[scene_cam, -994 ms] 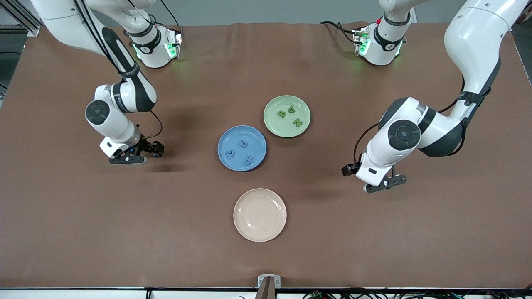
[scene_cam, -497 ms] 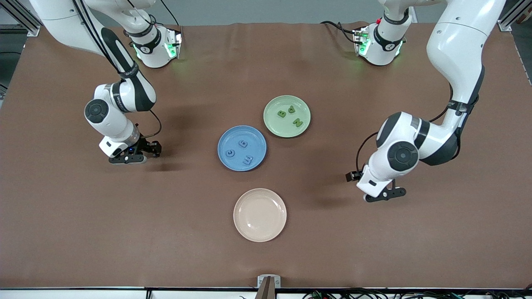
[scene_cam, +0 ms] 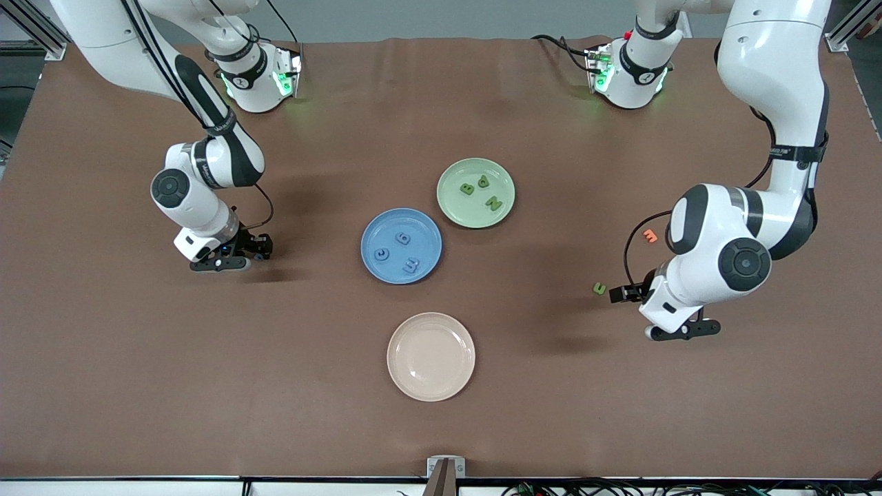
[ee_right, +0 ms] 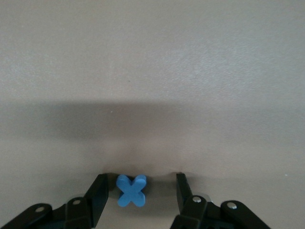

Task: Sort letters by color into matching plates

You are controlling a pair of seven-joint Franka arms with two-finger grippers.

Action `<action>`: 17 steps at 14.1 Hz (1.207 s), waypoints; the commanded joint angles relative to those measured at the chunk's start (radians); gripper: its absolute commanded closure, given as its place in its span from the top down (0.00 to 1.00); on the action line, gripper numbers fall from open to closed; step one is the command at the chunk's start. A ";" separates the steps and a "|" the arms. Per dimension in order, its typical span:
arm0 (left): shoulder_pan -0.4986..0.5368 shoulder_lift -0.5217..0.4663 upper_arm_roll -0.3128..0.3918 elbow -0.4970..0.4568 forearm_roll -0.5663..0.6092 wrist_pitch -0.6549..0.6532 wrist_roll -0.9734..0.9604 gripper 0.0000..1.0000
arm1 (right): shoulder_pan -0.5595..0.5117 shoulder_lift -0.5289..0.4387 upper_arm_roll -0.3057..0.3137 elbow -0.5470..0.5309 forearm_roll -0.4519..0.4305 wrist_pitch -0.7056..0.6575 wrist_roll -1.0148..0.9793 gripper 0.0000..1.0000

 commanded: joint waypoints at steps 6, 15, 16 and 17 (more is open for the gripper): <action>-0.020 -0.065 0.035 -0.199 -0.057 0.157 0.053 0.99 | 0.002 0.000 0.005 -0.004 -0.014 0.005 0.011 0.64; -0.030 -0.081 -0.014 -0.287 -0.055 0.245 -0.016 0.99 | 0.020 -0.003 0.011 0.025 -0.013 -0.018 0.069 0.01; -0.032 -0.075 -0.024 -0.287 -0.055 0.248 -0.022 0.99 | 0.041 -0.006 0.011 0.054 -0.011 -0.073 0.106 0.01; -0.039 -0.055 -0.027 -0.289 -0.054 0.281 -0.026 0.99 | 0.092 -0.012 0.011 0.117 -0.006 -0.186 0.193 0.01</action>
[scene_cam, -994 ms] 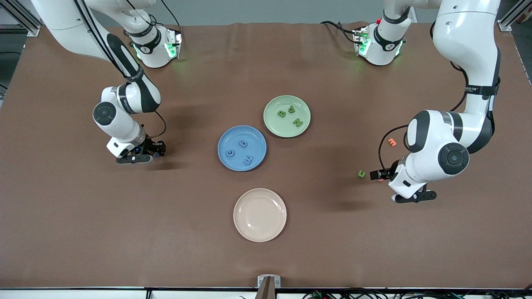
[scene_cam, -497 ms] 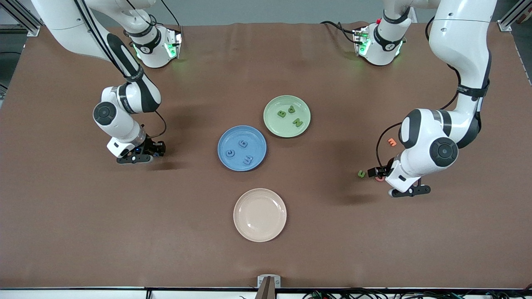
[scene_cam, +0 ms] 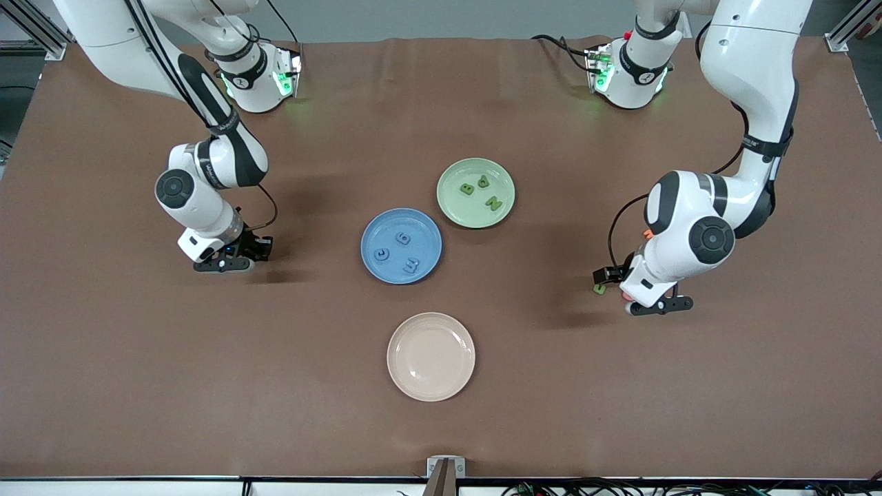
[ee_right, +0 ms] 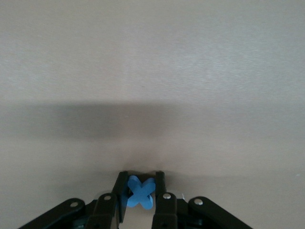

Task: Sort letters by color into matching plates
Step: 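Drop the blue x on the blue plate while the left gripper grasps n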

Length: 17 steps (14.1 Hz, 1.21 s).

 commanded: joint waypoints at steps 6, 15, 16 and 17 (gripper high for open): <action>-0.034 0.059 -0.003 -0.035 -0.003 0.130 -0.035 0.98 | 0.365 0.002 0.001 0.269 0.006 -0.249 0.648 0.01; -0.032 0.122 -0.003 -0.040 0.006 0.231 -0.033 0.90 | 0.596 0.189 -0.002 0.491 0.016 -0.248 1.078 0.01; -0.031 0.124 -0.003 -0.040 0.017 0.231 -0.033 0.86 | 0.612 0.218 -0.002 0.521 0.012 -0.246 1.108 0.01; -0.031 0.126 -0.003 -0.040 0.017 0.231 -0.033 0.80 | 0.626 0.246 -0.004 0.547 0.004 -0.248 1.136 0.01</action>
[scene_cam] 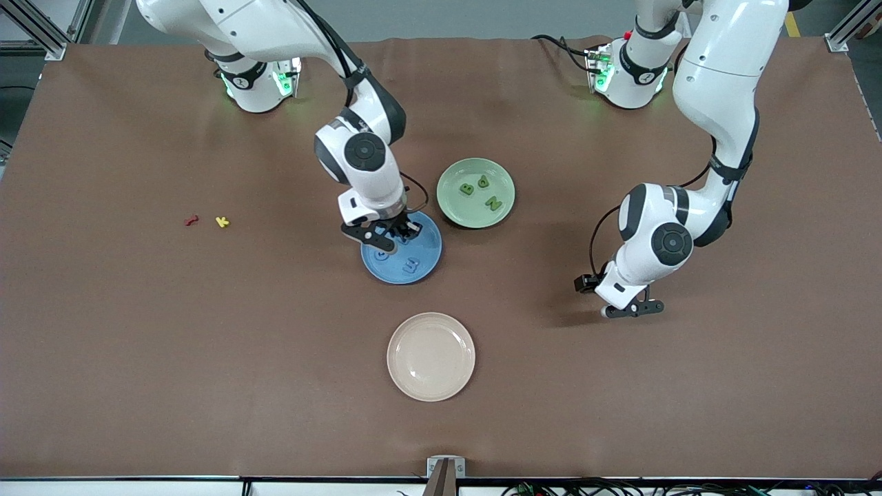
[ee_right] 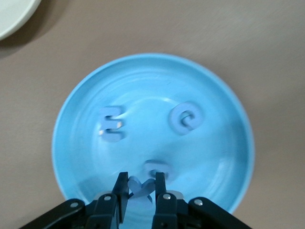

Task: Sort letters by color into matching plates
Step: 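Drop the blue x on the blue plate while the left gripper grasps n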

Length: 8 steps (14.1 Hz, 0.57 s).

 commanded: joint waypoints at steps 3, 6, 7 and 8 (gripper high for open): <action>-0.004 0.005 0.003 -0.006 0.016 0.021 -0.008 0.56 | 0.045 0.109 -0.015 0.118 -0.006 -0.013 0.083 0.01; -0.004 0.016 0.003 -0.005 0.016 0.048 -0.010 0.38 | 0.054 0.111 -0.015 0.118 -0.004 -0.013 0.100 0.01; -0.005 0.017 0.003 -0.005 0.016 0.056 -0.010 0.34 | 0.054 0.112 -0.015 0.118 -0.006 -0.013 0.100 0.01; -0.007 0.017 0.003 -0.005 0.016 0.060 -0.010 0.31 | 0.054 0.112 -0.015 0.119 -0.006 -0.013 0.099 0.13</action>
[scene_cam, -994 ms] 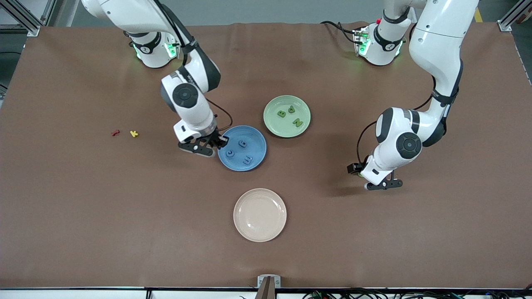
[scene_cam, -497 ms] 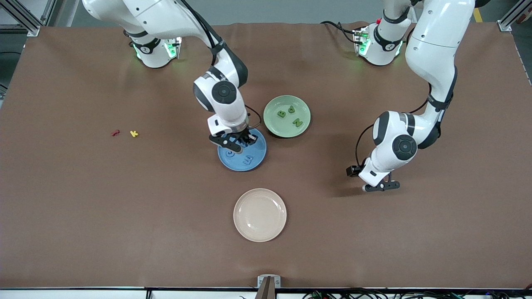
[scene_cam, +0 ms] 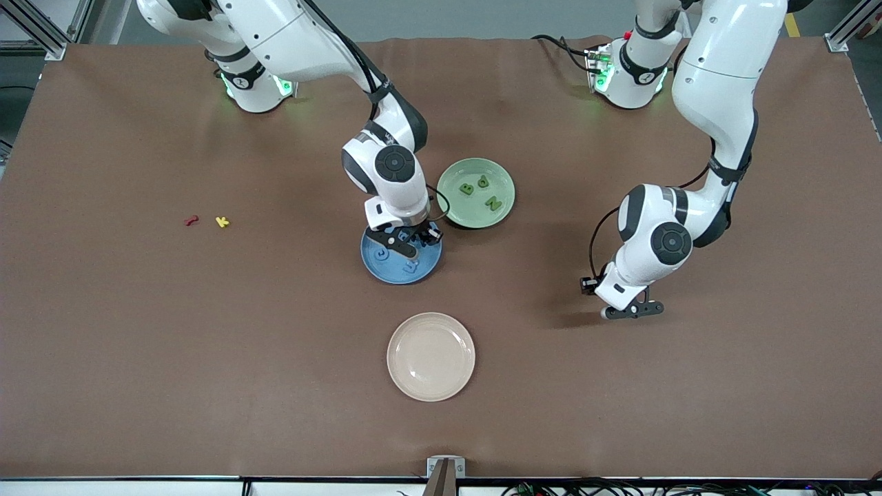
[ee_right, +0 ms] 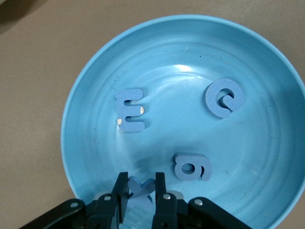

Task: Sort letters by color into matching plates
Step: 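Drop the blue x on the blue plate while the left gripper grasps n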

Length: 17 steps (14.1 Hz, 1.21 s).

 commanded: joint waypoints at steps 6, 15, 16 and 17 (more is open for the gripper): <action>-0.025 -0.016 0.005 -0.004 0.014 0.015 -0.054 0.26 | 0.015 0.010 -0.014 0.046 -0.005 -0.028 0.018 1.00; -0.290 -0.130 0.005 0.004 0.014 -0.149 -0.403 0.26 | -0.182 -0.165 -0.017 0.137 -0.014 -0.511 -0.453 1.00; -0.330 -0.132 0.005 0.007 0.014 -0.149 -0.456 0.26 | -0.234 -0.211 -0.017 0.137 -0.014 -0.574 -0.555 1.00; -0.374 -0.130 0.005 0.016 0.014 -0.149 -0.511 0.26 | -0.285 -0.255 -0.017 0.137 -0.014 -0.636 -0.659 1.00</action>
